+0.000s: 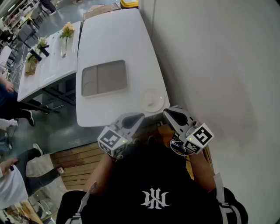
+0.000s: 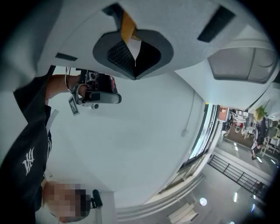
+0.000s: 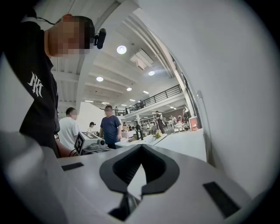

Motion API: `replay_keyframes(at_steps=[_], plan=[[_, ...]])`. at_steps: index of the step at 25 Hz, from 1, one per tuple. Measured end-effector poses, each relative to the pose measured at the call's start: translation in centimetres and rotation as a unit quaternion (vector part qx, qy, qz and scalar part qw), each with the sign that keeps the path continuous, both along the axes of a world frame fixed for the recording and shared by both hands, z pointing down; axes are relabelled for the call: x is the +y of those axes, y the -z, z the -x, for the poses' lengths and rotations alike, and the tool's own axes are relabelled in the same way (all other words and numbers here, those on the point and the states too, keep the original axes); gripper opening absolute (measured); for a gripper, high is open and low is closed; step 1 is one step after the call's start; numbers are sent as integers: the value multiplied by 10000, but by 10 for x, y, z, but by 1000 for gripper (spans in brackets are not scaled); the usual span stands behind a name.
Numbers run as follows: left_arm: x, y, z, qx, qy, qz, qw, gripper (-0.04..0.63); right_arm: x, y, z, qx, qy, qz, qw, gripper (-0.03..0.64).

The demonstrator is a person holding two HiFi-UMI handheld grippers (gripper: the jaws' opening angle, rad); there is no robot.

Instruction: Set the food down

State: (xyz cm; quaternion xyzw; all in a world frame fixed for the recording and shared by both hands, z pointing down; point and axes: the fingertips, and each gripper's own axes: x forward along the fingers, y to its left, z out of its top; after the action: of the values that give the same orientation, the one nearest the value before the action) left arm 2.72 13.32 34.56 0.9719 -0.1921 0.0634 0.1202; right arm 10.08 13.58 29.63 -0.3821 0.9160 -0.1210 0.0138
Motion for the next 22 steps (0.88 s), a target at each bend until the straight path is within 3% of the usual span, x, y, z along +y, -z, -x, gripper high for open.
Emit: replay_keyframes(at_steps=[12, 17, 22], plan=[[-12, -7, 25, 25, 60, 163, 9998, 6, -18, -10, 21, 232, -49, 139, 9996, 3], [-11, -16, 39, 252, -38, 567, 9981, 9, -27, -28, 22, 266, -210, 566, 9978, 5], [-24, -43, 45, 189, -13, 1088, 9939, 10, -46, -50, 7, 310, -322, 1009, 9939, 6]])
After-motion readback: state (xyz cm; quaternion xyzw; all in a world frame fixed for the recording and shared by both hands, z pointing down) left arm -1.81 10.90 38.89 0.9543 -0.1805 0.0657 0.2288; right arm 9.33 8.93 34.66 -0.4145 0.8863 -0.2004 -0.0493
